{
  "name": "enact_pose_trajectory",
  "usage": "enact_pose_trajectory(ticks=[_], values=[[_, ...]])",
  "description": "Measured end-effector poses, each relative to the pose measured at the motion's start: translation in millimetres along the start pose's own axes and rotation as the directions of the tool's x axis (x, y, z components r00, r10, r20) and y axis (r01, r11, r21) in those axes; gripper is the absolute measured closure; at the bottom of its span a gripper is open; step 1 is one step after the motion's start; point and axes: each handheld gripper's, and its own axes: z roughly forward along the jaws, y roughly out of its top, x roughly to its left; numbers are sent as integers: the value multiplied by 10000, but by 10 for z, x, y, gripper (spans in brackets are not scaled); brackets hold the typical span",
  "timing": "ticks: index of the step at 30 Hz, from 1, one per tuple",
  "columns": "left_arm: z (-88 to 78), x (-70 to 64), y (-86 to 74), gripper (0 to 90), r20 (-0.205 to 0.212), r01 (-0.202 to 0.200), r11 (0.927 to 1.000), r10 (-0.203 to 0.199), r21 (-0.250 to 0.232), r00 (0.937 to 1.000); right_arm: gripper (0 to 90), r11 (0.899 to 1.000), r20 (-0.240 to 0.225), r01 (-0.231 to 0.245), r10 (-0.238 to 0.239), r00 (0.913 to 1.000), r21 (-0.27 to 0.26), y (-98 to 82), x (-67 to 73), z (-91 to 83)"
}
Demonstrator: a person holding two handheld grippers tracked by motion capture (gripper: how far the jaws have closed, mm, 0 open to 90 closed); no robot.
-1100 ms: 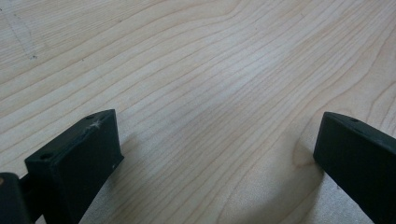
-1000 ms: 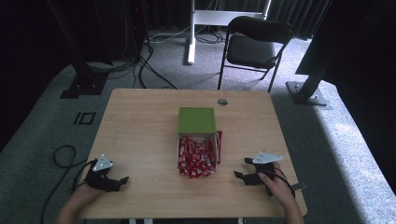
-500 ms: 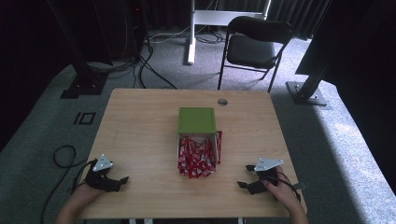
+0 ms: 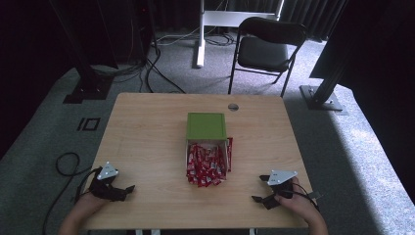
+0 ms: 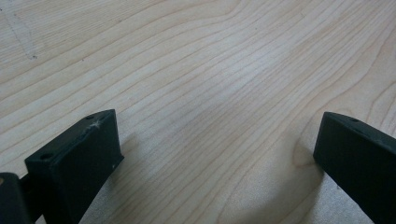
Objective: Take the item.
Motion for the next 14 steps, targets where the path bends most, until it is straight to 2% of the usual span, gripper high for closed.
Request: enact_pose_trajectory(ticks=[14], values=[[0, -2, 1, 15, -30, 20, 10000, -20, 8, 10000, 124, 9999, 79, -109, 109, 9999, 3, 0, -4, 0]])
